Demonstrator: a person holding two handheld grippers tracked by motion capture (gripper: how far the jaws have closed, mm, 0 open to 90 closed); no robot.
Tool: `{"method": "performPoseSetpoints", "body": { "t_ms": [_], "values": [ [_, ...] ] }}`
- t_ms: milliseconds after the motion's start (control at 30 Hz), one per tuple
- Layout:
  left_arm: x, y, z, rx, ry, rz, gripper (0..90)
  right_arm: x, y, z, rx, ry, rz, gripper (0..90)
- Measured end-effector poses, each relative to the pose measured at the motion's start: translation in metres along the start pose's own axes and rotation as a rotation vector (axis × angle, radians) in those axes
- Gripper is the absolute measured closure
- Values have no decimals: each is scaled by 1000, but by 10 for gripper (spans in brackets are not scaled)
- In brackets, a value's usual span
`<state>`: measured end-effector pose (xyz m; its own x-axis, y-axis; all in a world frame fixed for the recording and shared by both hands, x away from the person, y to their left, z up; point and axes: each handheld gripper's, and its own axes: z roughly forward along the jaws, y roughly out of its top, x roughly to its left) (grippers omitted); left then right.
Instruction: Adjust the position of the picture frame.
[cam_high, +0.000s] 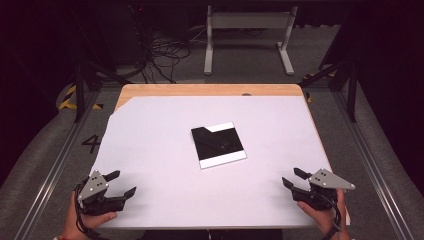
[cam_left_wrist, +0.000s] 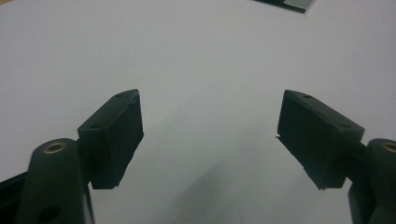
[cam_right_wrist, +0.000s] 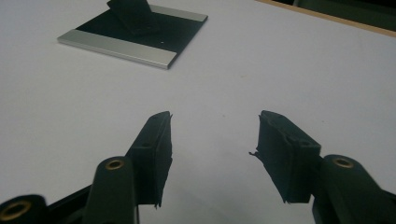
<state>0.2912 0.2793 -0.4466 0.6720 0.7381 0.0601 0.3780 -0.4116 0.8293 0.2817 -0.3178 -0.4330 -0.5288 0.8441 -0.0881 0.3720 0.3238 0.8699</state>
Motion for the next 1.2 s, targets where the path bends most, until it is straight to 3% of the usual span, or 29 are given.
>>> {"method": "performPoseSetpoints", "body": {
  "t_ms": [233,433,567,700,733,800,933,1033,1133,1200],
  "values": [
    [-4,3,0,-11,-6,8,224,-5,2,-1,-21,-19,21,426],
    [-8,6,2,-8,-5,31,257,-6,5,1,-17,-11,30,525],
    [-8,10,4,10,22,52,378,-8,8,1,-22,-6,32,631],
    [-6,12,7,5,-9,40,548,-9,8,5,-15,3,41,704],
    [-5,13,9,10,-22,54,607,-11,9,7,-17,8,38,767],
    [-5,15,12,32,-1,56,656,-10,10,8,-16,13,38,782],
    [0,20,22,45,9,27,866,-7,16,19,13,23,19,882],
    [5,26,32,47,-7,17,899,-5,19,26,28,32,22,900],
    [7,35,45,54,-10,32,900,-3,22,36,41,48,12,900],
    [12,44,54,33,-27,35,900,-4,25,41,40,54,23,900]
  ]
}}
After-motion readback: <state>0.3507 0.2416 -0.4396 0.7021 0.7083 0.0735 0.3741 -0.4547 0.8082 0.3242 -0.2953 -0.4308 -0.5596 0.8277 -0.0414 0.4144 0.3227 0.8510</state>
